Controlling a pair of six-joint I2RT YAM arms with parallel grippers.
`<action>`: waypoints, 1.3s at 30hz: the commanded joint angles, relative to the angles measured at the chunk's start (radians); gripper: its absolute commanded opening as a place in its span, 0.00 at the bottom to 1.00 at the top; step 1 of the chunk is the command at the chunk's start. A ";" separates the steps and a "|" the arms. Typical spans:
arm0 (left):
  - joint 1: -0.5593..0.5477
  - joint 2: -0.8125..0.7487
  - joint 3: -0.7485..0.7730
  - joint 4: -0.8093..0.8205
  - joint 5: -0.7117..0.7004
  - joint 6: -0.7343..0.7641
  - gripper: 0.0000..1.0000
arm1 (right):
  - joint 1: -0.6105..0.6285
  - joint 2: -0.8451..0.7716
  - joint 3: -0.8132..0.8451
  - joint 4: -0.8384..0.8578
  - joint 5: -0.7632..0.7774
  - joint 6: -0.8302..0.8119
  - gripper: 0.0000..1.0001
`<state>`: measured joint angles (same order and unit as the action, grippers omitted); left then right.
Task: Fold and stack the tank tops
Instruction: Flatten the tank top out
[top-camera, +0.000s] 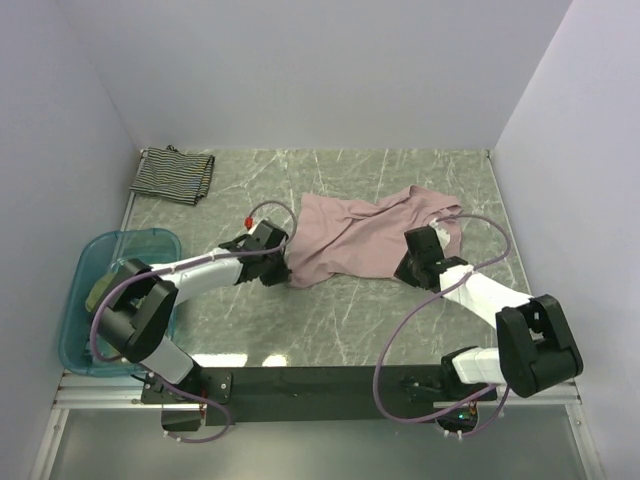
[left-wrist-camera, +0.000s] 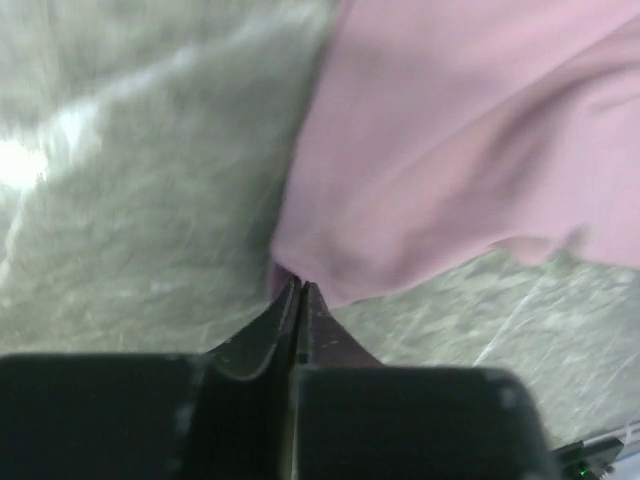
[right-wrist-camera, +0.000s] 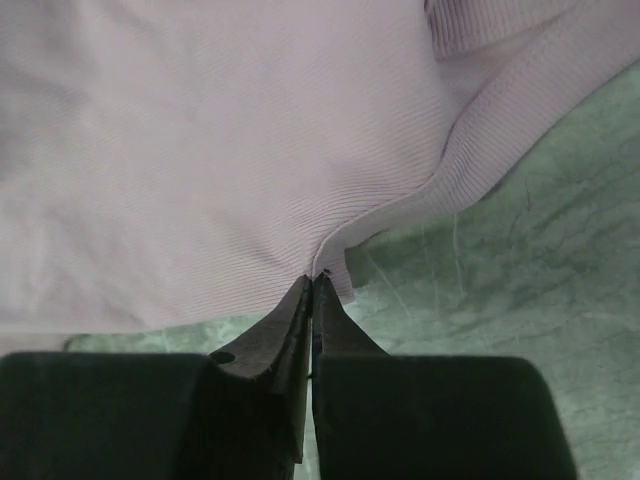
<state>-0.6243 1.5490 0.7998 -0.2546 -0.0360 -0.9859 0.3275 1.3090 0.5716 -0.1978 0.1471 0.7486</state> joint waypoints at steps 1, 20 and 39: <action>0.023 -0.023 0.107 -0.009 -0.080 0.056 0.01 | 0.001 -0.060 0.089 -0.052 0.075 -0.043 0.03; 0.230 0.030 0.243 0.008 0.143 0.069 0.01 | -0.116 -0.024 0.378 -0.286 0.025 -0.267 0.02; 0.245 0.392 0.666 -0.074 0.171 0.144 0.38 | -0.191 0.307 0.519 -0.141 -0.115 -0.220 0.54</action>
<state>-0.3847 2.0109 1.5043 -0.3210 0.1398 -0.8722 0.1368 1.7382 1.1435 -0.3954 0.0151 0.5053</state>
